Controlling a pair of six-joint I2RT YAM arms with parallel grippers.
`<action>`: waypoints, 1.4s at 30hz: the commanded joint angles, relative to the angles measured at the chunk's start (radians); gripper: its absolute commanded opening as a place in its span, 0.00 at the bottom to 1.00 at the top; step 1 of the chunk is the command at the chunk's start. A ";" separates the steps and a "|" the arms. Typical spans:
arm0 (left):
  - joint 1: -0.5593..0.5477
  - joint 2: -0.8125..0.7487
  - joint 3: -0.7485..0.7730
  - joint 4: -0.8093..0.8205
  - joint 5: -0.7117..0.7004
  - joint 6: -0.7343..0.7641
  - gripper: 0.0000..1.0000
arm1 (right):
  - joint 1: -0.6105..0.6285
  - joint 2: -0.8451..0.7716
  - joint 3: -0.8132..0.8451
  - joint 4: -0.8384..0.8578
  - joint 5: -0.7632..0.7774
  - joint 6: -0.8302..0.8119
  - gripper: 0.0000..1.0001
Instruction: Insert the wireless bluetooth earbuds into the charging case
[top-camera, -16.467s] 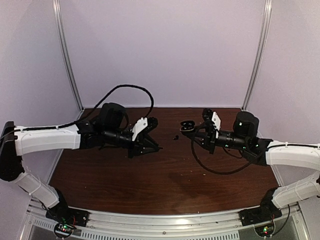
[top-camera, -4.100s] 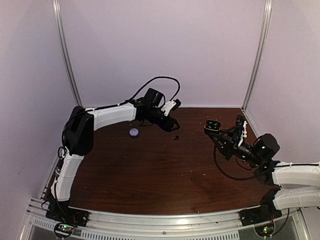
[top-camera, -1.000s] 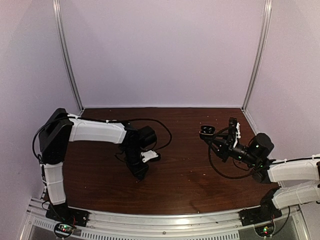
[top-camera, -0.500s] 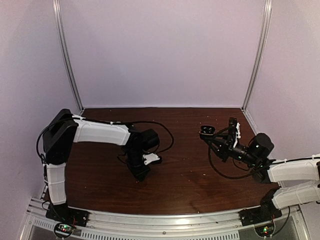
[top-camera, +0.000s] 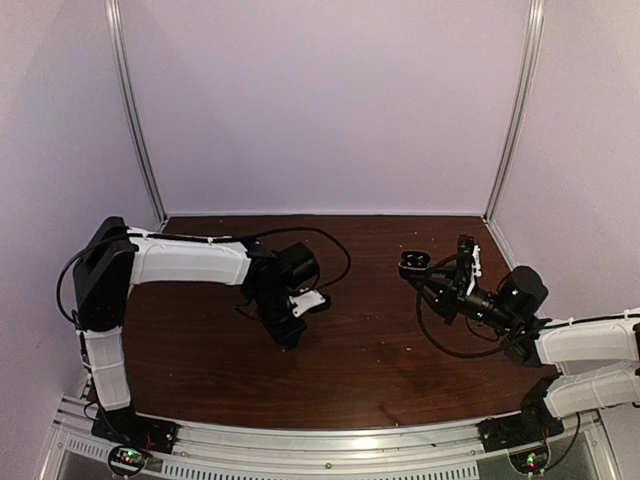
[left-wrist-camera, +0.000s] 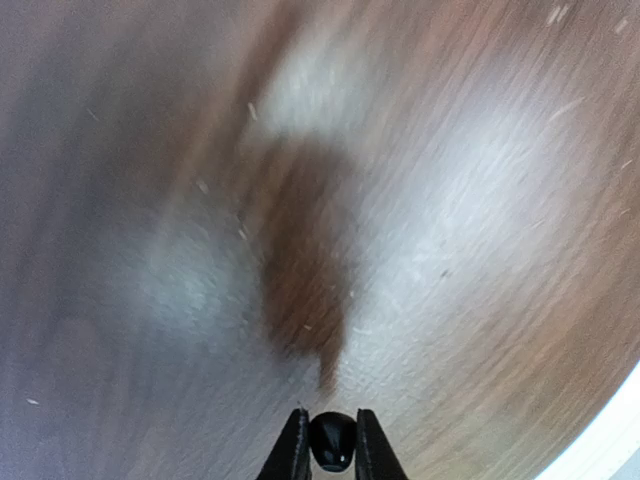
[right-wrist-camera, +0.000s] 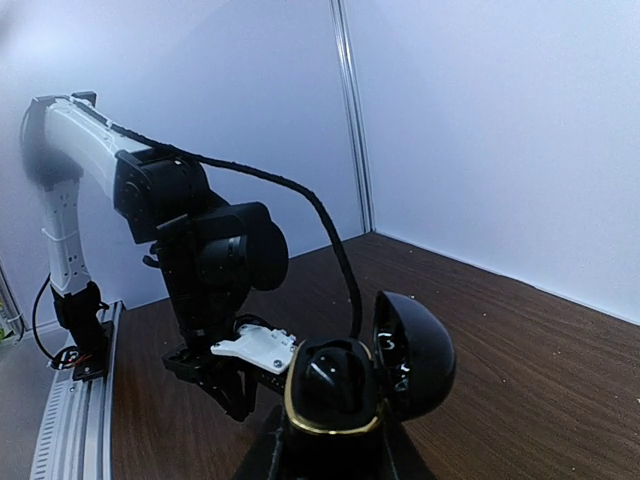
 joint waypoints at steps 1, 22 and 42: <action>0.022 -0.124 0.010 0.150 -0.013 -0.024 0.06 | -0.005 -0.003 0.038 0.024 -0.014 -0.003 0.00; 0.037 -0.582 -0.277 1.132 0.036 -0.009 0.07 | 0.122 0.171 0.097 0.388 -0.004 -0.090 0.00; -0.064 -0.550 -0.372 1.404 0.252 0.072 0.07 | 0.251 0.380 0.173 0.614 0.077 -0.107 0.00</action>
